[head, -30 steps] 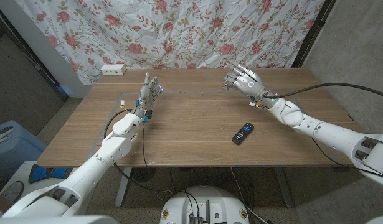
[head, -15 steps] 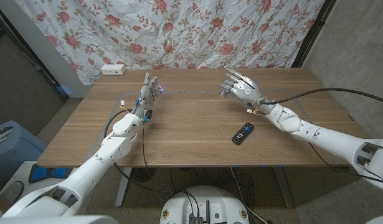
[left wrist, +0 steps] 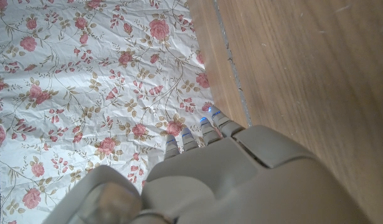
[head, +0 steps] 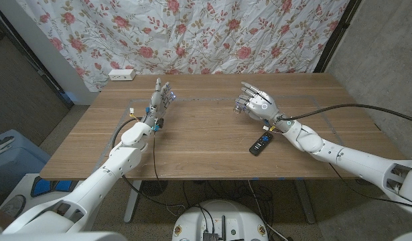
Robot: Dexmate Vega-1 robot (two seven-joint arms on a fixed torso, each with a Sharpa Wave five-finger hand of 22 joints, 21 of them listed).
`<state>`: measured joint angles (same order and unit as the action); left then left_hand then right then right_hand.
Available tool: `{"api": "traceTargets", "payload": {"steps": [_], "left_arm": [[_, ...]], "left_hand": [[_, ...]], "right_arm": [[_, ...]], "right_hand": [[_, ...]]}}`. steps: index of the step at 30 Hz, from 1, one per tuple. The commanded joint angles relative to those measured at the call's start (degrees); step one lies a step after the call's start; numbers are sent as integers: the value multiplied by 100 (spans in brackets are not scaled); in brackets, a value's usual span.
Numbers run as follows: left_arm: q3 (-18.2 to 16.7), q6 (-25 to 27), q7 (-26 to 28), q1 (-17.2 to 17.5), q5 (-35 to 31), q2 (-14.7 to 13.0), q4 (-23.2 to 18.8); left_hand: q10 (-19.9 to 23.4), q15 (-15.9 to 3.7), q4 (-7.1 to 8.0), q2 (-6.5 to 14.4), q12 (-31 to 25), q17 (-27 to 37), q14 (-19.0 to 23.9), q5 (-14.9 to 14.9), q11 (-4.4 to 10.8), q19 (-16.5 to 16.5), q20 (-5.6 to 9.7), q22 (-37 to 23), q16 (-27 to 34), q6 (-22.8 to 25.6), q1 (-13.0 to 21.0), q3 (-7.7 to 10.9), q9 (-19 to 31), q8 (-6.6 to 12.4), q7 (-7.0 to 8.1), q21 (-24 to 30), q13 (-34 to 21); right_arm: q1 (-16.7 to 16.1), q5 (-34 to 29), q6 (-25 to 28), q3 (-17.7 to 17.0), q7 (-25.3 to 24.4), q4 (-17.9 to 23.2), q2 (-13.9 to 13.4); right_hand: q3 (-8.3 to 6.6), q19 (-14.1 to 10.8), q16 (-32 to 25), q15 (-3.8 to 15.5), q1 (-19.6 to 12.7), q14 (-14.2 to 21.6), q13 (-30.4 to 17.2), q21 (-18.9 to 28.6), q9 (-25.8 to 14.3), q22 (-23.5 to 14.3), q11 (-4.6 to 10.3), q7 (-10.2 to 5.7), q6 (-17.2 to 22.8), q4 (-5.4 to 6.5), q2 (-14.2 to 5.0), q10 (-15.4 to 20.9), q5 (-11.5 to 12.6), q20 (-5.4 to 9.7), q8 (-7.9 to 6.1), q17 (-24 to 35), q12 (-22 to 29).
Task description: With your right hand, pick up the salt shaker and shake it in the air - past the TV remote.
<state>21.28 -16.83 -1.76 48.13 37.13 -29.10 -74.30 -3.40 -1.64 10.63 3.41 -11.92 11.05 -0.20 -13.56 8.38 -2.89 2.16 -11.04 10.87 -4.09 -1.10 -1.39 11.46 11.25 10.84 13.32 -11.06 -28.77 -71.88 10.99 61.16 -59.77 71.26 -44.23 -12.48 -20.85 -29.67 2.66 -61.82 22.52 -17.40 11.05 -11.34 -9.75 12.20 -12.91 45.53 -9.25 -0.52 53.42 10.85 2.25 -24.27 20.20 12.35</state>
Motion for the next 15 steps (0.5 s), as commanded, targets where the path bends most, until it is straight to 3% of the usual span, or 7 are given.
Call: {"api": "traceTargets", "payload": {"steps": [1, 15], "left_arm": [[0, -5, 0, 0, 0, 1, 2], [-2, -3, -1, 2, 2, -2, -1]], "left_hand": [[5, -602, 8, 576, -23, 9, 24, -28, 50, -42, 136, -28, 32, 19, -6, -17, 20, 26, 56, -10, -21], [5, -600, 7, 577, -23, 9, 23, -29, 54, -41, 138, -28, 31, 18, -5, -18, 20, 26, 57, -12, -21]], "right_arm": [[-241, 70, 84, -167, 82, 203, -62], [-195, 13, 244, -341, 14, 196, -52]], "right_hand": [[-7, 22, -17, 872, -368, -18, -16, 11, -13, -7, 59, 24, -6, 14, -396, 22, 34, 355, 33, 17, 27], [-6, 30, -14, 871, -373, -28, -16, 11, -11, -8, 59, 25, -40, 16, -405, -20, 40, 357, 74, 20, 16]]}}
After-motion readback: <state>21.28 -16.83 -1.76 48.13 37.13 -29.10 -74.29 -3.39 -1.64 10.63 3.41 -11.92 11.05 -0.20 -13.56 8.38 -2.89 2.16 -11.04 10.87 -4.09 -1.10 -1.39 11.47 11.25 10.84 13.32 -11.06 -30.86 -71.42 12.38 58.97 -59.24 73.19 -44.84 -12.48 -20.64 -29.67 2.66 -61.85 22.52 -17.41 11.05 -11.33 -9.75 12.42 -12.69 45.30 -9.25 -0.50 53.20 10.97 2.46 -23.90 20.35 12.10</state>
